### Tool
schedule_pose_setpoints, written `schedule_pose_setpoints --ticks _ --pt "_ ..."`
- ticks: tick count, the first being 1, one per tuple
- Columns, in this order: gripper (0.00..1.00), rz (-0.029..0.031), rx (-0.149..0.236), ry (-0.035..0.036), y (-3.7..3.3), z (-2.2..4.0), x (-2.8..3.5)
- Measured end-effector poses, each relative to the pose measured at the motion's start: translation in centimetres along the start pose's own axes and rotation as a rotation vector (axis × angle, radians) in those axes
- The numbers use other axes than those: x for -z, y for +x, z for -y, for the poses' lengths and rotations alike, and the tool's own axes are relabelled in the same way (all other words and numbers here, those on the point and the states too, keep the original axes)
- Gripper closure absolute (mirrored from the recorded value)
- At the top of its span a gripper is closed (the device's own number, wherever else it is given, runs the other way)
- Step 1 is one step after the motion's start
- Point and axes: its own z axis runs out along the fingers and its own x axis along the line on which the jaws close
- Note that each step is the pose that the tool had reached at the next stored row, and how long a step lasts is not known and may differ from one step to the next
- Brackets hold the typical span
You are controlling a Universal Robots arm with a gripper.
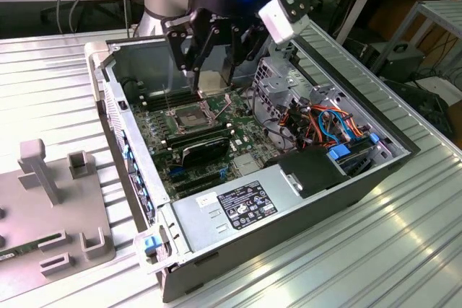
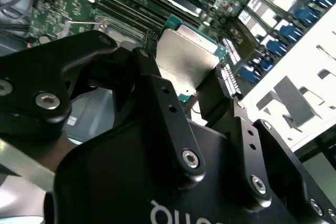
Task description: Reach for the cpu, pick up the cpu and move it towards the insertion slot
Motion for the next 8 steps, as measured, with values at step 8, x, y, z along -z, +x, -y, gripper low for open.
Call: schedule_pose_setpoints --ticks 8 --pt "0.45 0.0 0.0 0.0001 -2.36 -0.07 -0.07"
